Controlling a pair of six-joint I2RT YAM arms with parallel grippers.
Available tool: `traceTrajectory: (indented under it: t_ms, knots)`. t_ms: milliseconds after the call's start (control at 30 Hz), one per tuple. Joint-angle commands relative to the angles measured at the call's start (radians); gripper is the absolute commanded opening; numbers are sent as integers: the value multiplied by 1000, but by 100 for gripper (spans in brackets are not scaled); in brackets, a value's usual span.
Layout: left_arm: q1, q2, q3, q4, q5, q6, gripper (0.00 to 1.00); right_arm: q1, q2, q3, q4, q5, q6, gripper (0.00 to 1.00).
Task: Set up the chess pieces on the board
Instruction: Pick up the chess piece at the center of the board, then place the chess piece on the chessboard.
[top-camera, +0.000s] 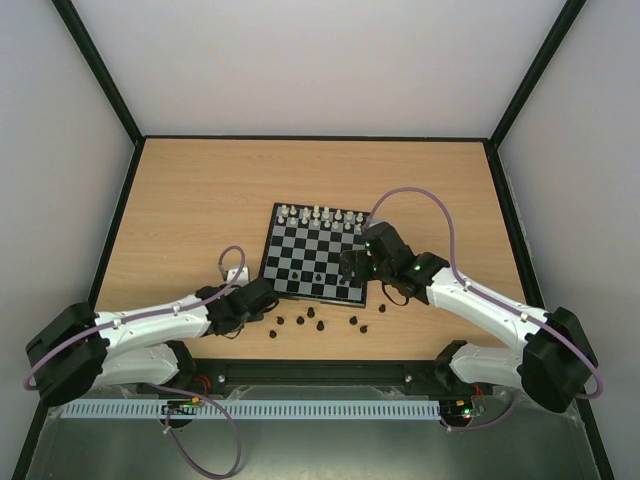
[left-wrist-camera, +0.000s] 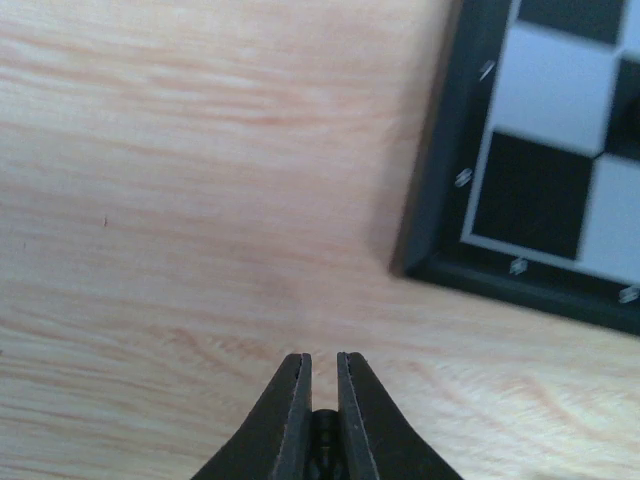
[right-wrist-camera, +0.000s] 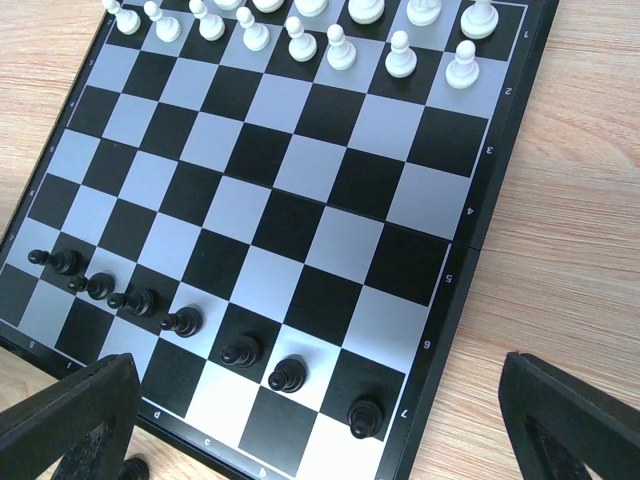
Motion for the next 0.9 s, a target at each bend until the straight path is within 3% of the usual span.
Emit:
traceTrajectory:
  t_ms: [0, 400, 867]
  knots:
    - [16, 1, 91, -52, -57, 53, 2, -2, -20, -14, -3, -3, -6, 99]
    - [183, 134, 267, 67, -1, 292, 3, -2, -21, -17, -4, 15, -3, 99]
    - [194, 345, 359, 178, 37, 349, 3, -7, -33, -28, -1, 25, 0, 99]
